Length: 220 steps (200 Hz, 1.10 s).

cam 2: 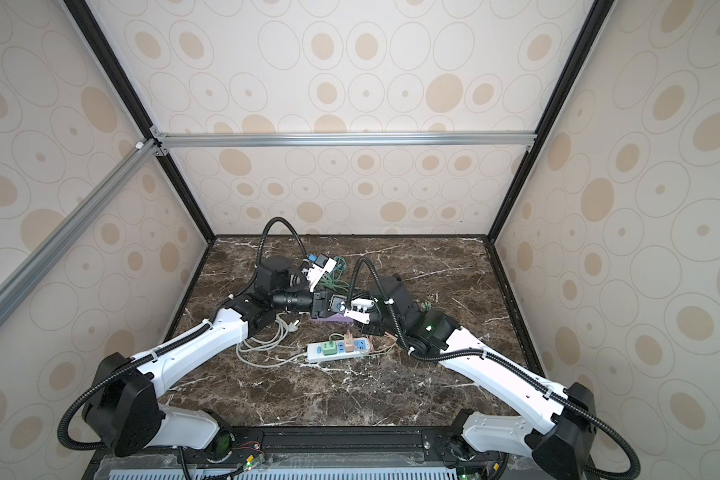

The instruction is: Insert the plug

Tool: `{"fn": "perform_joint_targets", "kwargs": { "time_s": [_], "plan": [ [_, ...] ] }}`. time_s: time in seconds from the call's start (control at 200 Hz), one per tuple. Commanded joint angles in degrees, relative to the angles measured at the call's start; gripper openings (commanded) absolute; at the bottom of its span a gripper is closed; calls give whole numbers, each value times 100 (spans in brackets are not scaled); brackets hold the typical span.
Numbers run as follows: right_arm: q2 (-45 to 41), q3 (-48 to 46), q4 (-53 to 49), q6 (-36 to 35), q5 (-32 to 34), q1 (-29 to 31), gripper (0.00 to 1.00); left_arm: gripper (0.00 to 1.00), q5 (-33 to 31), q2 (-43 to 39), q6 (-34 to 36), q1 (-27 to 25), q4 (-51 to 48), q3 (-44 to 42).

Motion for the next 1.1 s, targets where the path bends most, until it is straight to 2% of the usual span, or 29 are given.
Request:
{"fn": "perform_joint_targets", "kwargs": {
  "time_s": [0.0,0.215,0.3,0.4,0.535,0.645,0.735,0.875,0.995,1.095],
  "plan": [
    [-11,-6,352,418,80,37,47,16,279,-101,209,-131,166,202],
    [-645,-247,-188,1943,8,-44,56,7,-80,-113,253,-111,238,188],
    [-1059,-390,-370,2537,-471,-245,58,5,-209,-130,245,-93,302,187],
    [-1662,-773,-131,3247,-1308,-557,67,2,-363,-196,152,-51,571,116],
    [-2343,-1607,988,4329,-2443,-942,75,0,-488,-333,-154,-31,1341,-114],
    [-2401,-2292,2532,5592,-3539,-1284,74,0,-318,-452,-502,-25,2167,-357],
    [-2162,-2649,3779,6385,-4027,-1363,71,0,-265,-596,-688,-31,2730,-558],
    [-1730,-2845,5236,7049,-4425,-1387,67,0,-166,-861,-918,-31,3524,-872],
    [-1505,-2810,5788,7320,-4742,-1457,62,0,-102,-1040,-1048,-23,3959,-1029],
    [-1504,-2812,6119,7506,-4902,-1562,61,0,4,-1117,-1096,-35,4136,-1096]
  ]
}}
